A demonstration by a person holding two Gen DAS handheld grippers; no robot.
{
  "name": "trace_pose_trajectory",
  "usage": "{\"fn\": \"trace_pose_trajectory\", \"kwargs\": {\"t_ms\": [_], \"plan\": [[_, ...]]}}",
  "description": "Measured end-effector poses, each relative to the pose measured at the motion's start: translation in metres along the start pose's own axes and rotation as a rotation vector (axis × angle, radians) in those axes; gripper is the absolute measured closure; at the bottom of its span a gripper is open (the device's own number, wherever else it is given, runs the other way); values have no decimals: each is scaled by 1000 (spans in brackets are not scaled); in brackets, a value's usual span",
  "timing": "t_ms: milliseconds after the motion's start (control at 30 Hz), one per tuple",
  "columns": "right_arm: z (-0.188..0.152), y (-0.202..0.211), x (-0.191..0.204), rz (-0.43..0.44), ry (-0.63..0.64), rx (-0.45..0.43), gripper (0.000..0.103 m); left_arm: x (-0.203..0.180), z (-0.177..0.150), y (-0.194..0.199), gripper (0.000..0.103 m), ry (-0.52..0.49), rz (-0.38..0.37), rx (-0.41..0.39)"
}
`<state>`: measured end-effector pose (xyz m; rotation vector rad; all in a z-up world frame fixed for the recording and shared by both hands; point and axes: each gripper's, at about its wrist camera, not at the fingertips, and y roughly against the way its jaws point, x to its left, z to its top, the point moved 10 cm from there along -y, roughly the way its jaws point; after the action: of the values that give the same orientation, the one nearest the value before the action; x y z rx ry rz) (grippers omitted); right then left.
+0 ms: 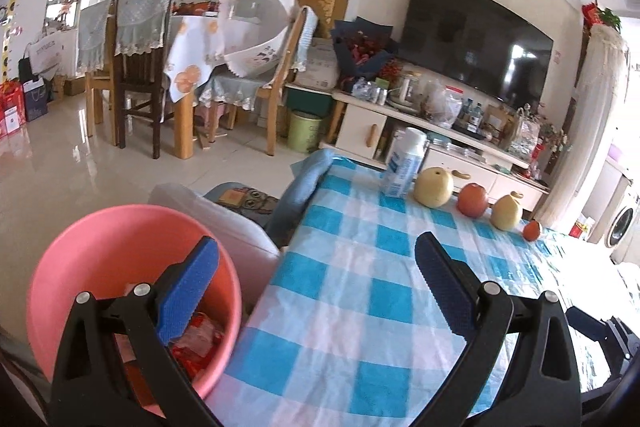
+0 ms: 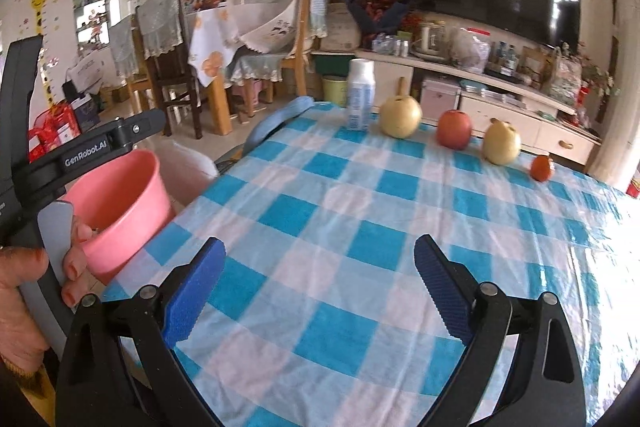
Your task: Collect trash
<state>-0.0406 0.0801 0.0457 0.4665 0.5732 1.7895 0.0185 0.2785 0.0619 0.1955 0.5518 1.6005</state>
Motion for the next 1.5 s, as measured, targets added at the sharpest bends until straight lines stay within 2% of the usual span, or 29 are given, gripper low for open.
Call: {"fn": "trace_pose_trajectory", "kwargs": {"t_ms": [367,933,1500], "plan": [[-6,14,-47,-93,-4,-34,9,-62,-16,-8,4,-84,-43,31],[-19,26,-108,-150,-70,-43,9,-138,-43,-21,4,-165,-92,101],[-24,43,-180,-208,-171,-71,9,-194,-51,-15,4,-236,-104,57]]}}
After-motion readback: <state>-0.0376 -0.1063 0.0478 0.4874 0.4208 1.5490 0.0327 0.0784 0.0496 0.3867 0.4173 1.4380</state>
